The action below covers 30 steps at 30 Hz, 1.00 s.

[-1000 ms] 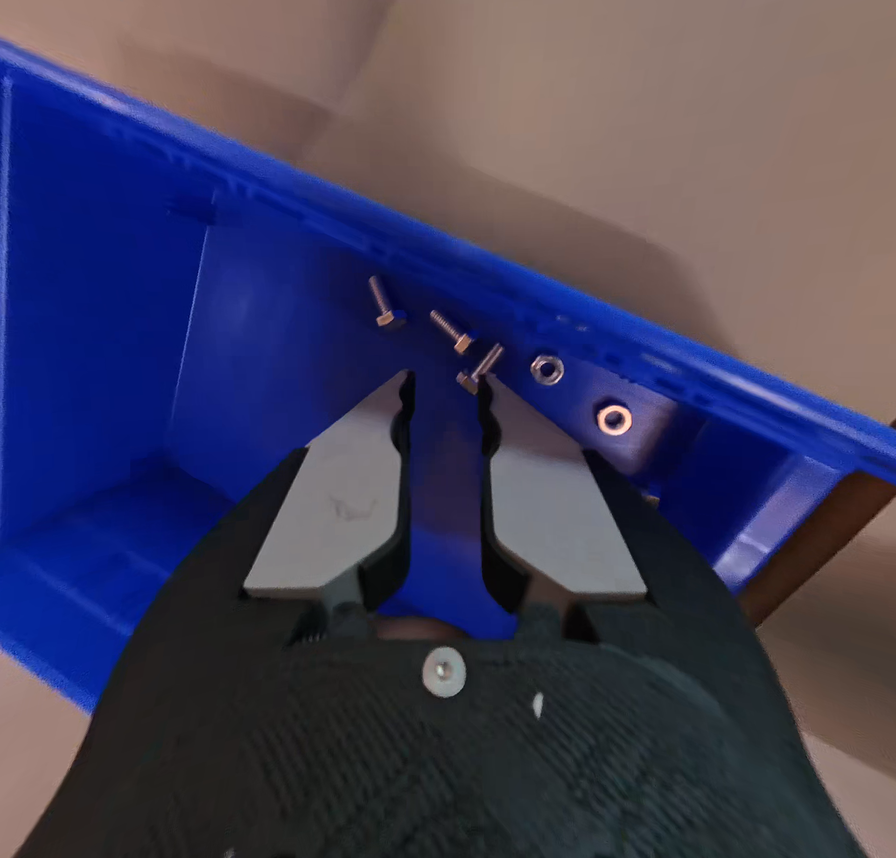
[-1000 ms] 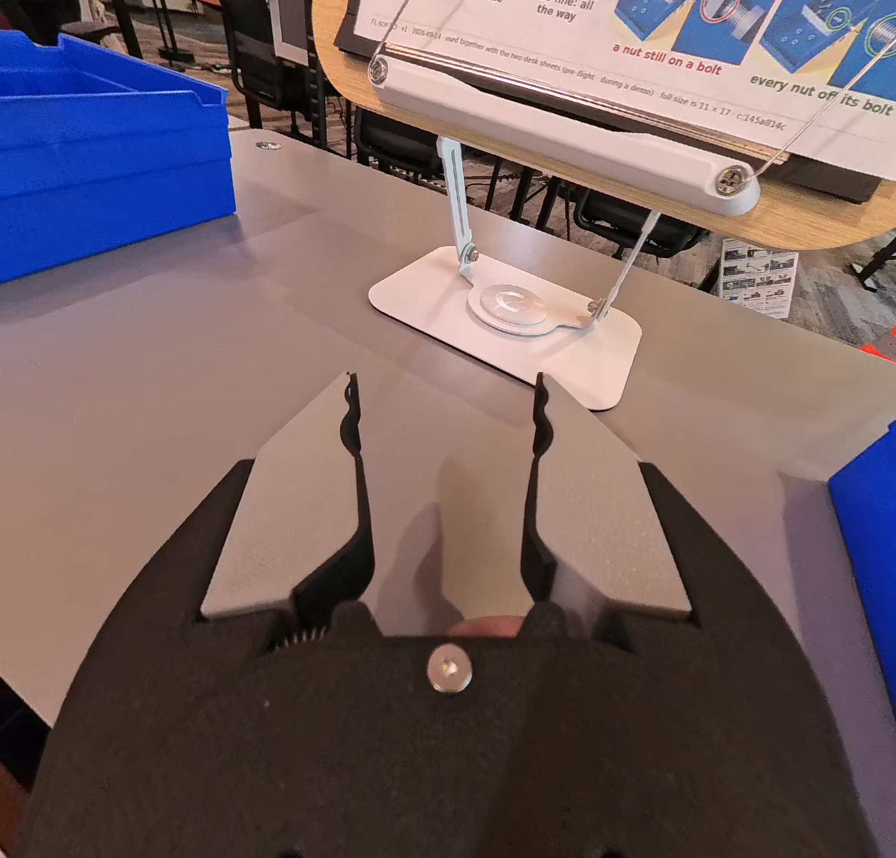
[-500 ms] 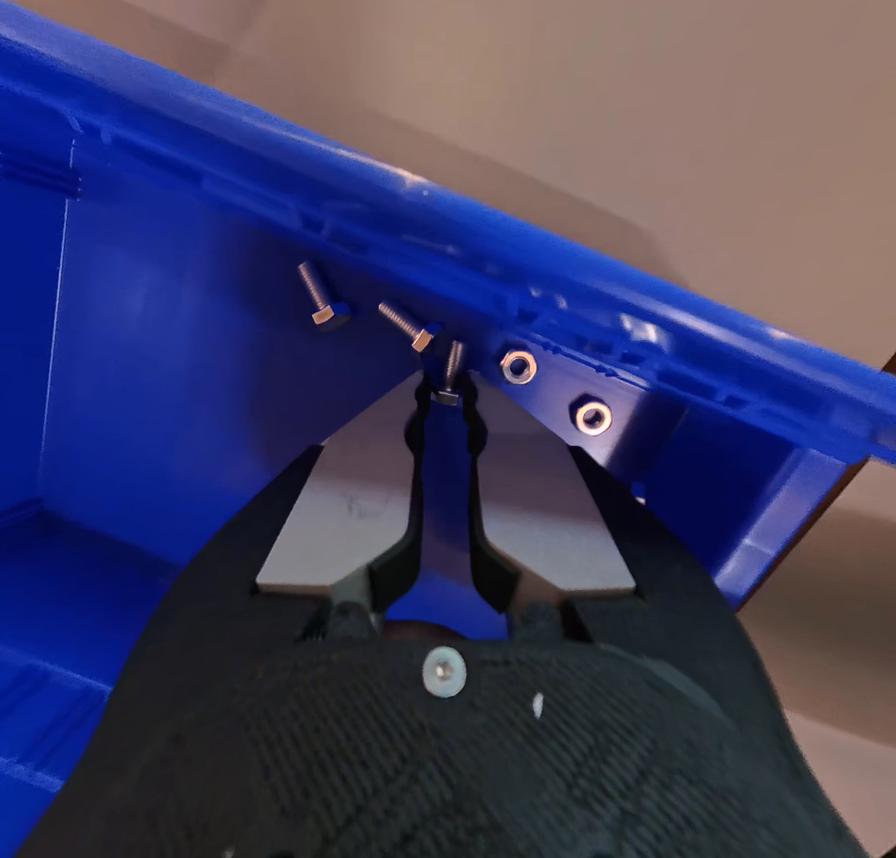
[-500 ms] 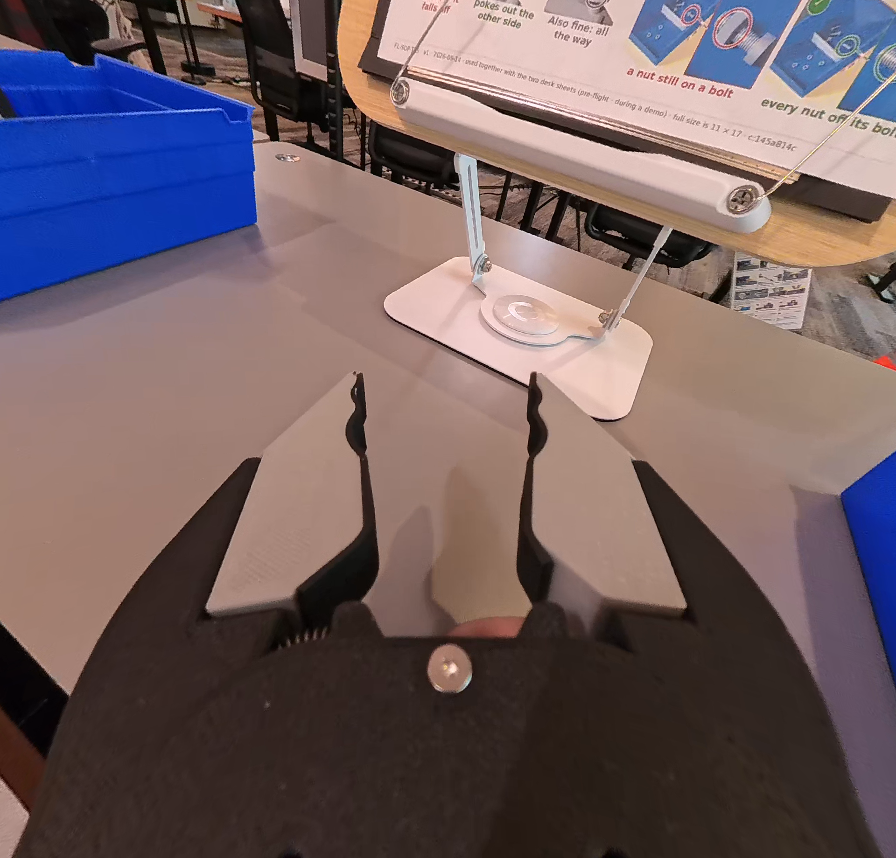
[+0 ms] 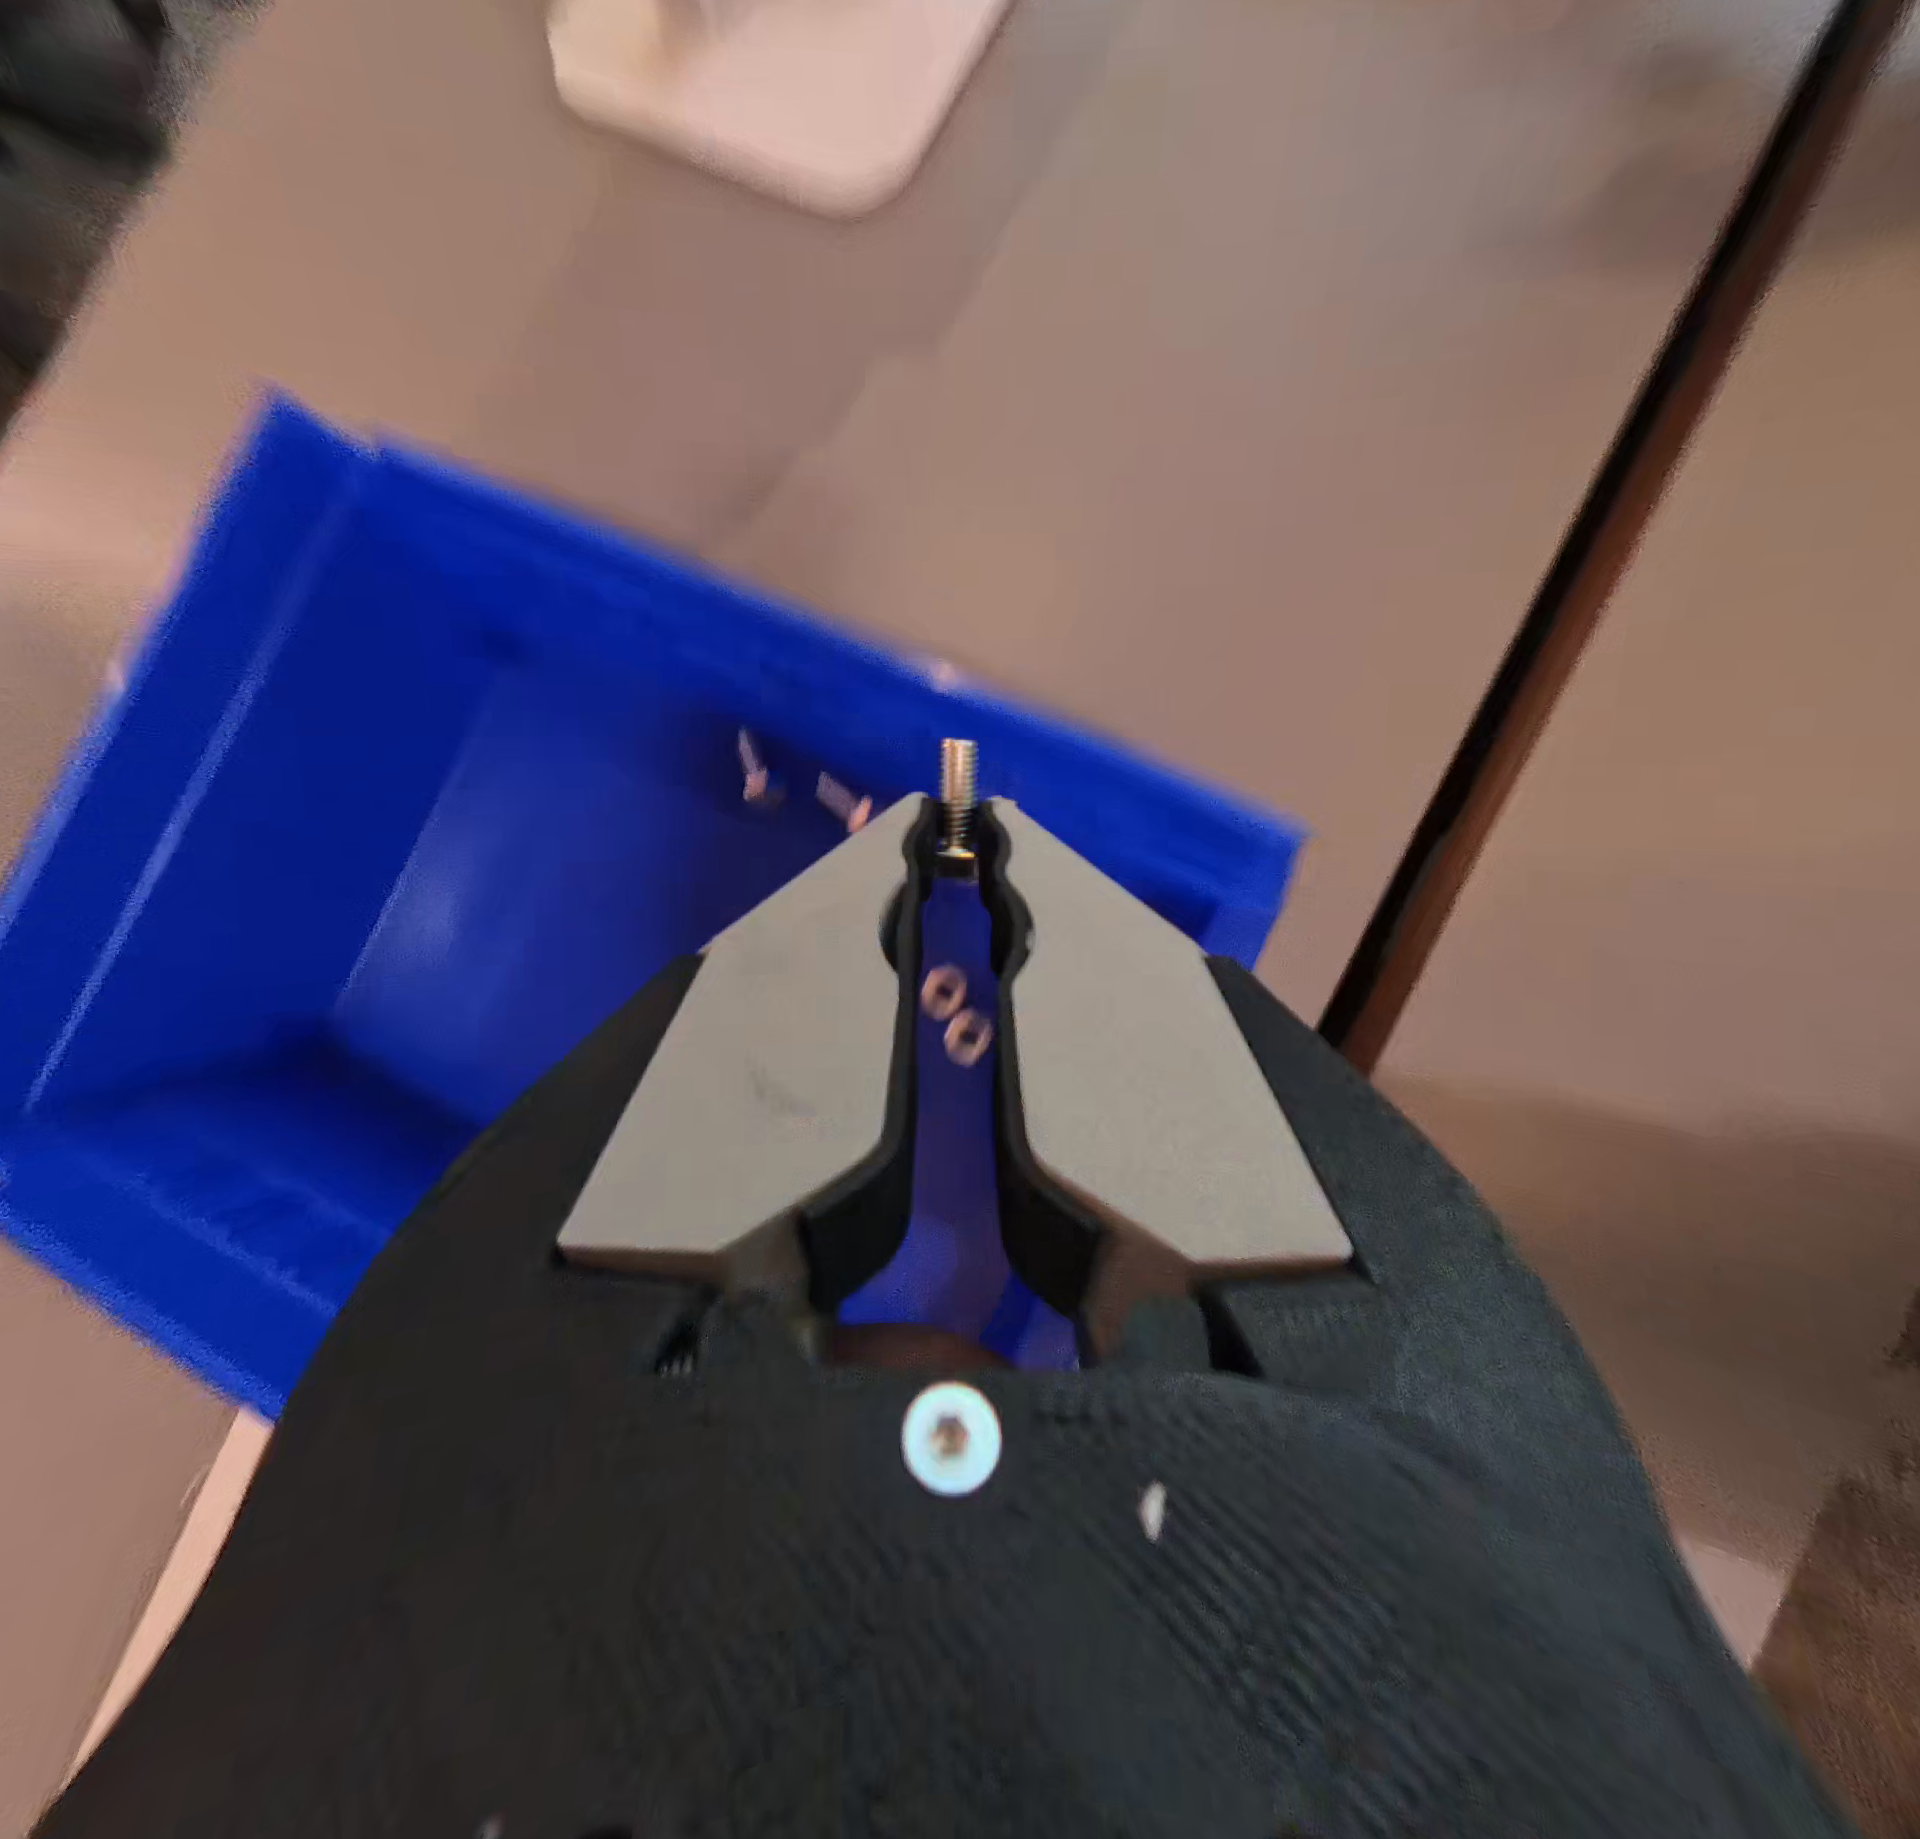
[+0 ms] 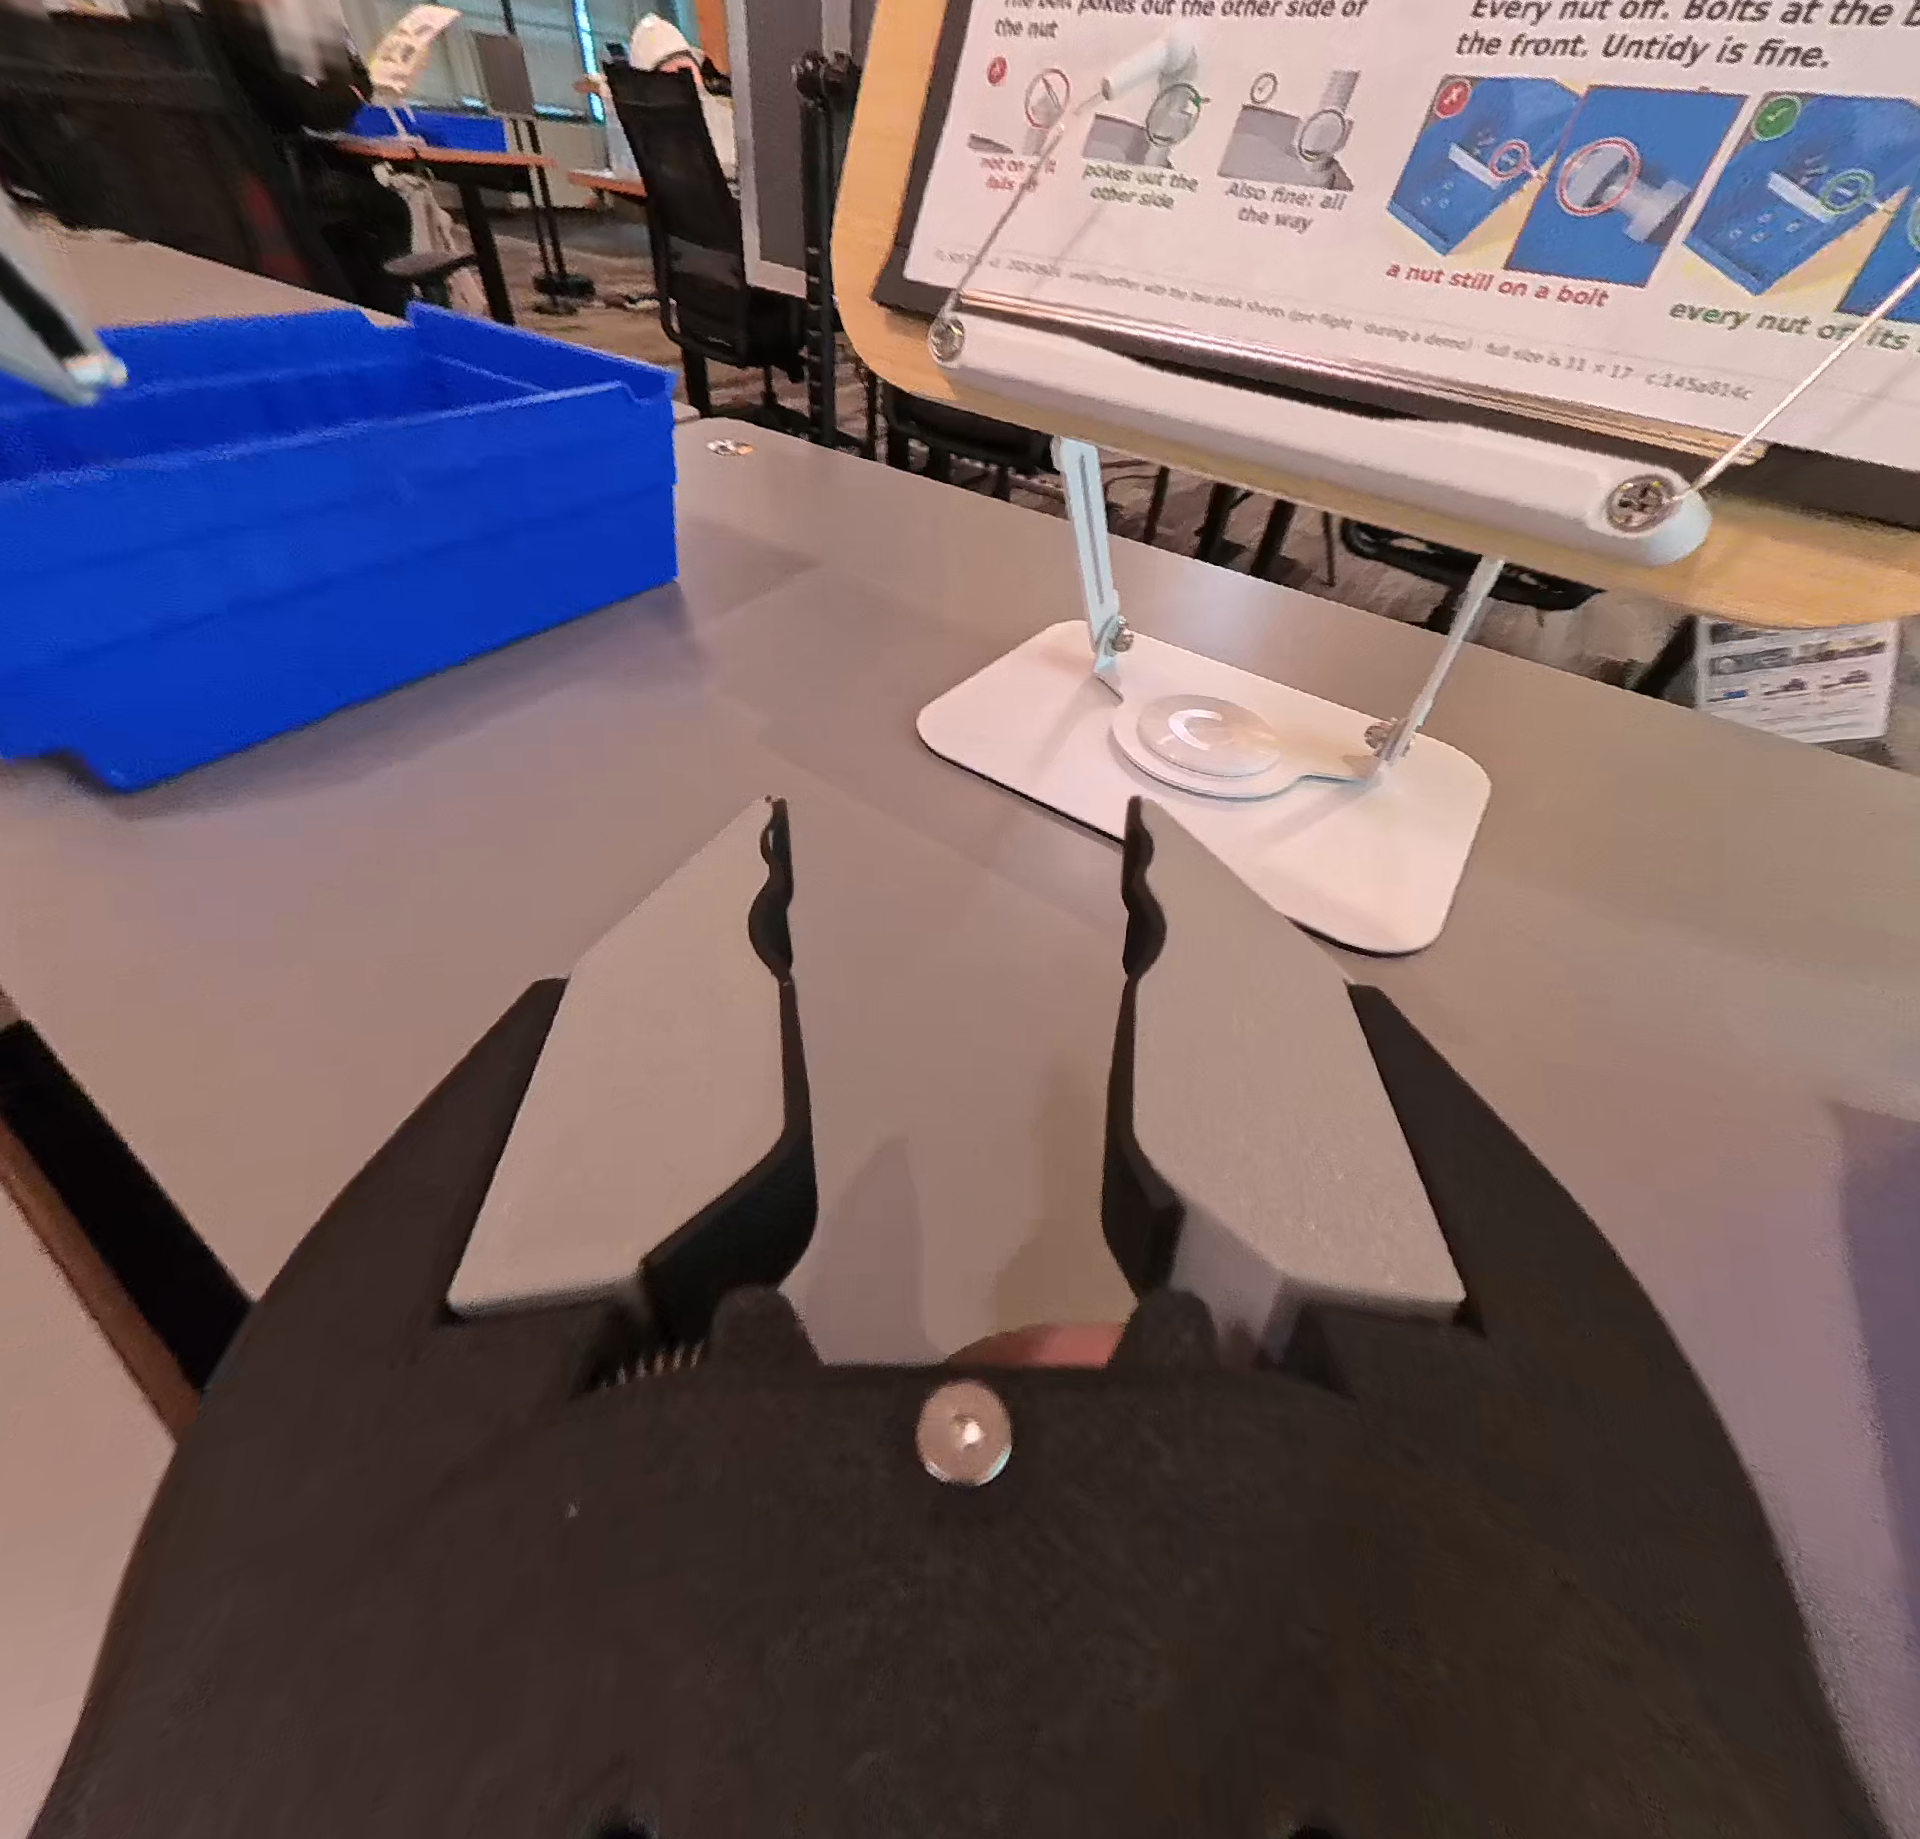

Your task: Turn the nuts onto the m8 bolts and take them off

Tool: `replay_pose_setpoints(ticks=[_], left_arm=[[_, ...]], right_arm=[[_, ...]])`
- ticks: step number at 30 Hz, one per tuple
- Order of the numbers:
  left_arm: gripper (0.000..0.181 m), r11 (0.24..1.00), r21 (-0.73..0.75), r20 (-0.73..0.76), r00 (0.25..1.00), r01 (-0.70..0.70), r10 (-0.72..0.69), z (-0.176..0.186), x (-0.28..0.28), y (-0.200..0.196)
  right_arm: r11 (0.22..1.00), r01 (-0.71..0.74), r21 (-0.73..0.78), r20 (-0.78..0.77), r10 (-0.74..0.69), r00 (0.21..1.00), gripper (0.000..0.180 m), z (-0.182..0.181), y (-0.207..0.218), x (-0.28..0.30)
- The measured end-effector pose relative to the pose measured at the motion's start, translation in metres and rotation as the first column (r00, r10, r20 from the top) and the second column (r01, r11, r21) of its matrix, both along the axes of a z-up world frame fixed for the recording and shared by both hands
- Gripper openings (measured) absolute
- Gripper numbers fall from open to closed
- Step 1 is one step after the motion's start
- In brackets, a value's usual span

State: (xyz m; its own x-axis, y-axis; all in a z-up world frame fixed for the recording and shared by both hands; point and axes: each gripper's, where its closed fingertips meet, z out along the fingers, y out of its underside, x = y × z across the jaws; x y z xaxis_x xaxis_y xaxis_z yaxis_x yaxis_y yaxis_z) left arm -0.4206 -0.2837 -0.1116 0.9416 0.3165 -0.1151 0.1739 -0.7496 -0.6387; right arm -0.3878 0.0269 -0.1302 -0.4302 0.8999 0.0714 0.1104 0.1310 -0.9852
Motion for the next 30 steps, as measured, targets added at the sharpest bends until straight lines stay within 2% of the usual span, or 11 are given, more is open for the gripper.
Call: replay_pose_setpoints(ticks=[1,4,6,9,15,20,23,24,27,30], left_arm=[[0.006,0.994,0.107,-0.015,1.0,0.018,-0.017,0.022,0.008,0.015],[0.005,0.921,0.383,-0.059,0.997,0.069,-0.05,0.078,0.032,0.061],[0.005,0.875,0.476,-0.058,0.996,0.085,-0.064,0.094,0.048,0.093],[0.005,0.826,0.558,-0.023,0.997,0.073,-0.072,0.093,0.069,0.143],[0.005,0.742,0.667,0.034,0.993,0.064,-0.116,0.059,0.094,0.228],[0.005,0.649,0.76,0.094,0.983,0.032,-0.158,0.037,0.088,0.258],[0.005,0.615,0.788,0.116,0.976,0.024,-0.186,0.021,0.085,0.266],[0.005,0.613,0.79,0.128,0.972,0.019,-0.196,0.016,0.084,0.268],[0.005,0.671,0.74,0.096,0.981,0.045,-0.171,0.003,0.08,0.27],[0.005,0.661,0.748,0.101,0.976,0.053,-0.192,0.005,0.086,0.269]], right_arm=[[1.0,-0.016,-0.015,0.002,0.016,1.0,0.061,0.002,-0.003,0.002],[0.997,-0.068,-0.044,-0.01,0.067,0.998,0.059,0.01,-0.011,0.008],[0.993,-0.103,-0.056,-0.011,0.102,0.995,0.058,0.013,-0.017,0.013],[0.976,-0.195,-0.095,-0.008,0.196,0.981,0.052,0.018,-0.029,0.022],[0.912,-0.321,-0.256,-0.004,0.331,0.944,0.042,0.037,-0.036,0.038],[0.921,-0.284,-0.265,0.031,0.303,0.953,0.043,0.033,-0.021,0.033],[0.885,-0.317,-0.341,0.042,0.352,0.935,0.038,0.035,-0.019,0.035],[0.864,-0.334,-0.377,0.045,0.377,0.925,0.035,0.037,-0.02,0.036],[0.798,-0.377,-0.47,0.06,0.455,0.889,0.03,0.04,-0.026,0.041],[0.803,-0.373,-0.465,0.105,0.469,0.877,0.029,0.032,-0.031,0.042]])
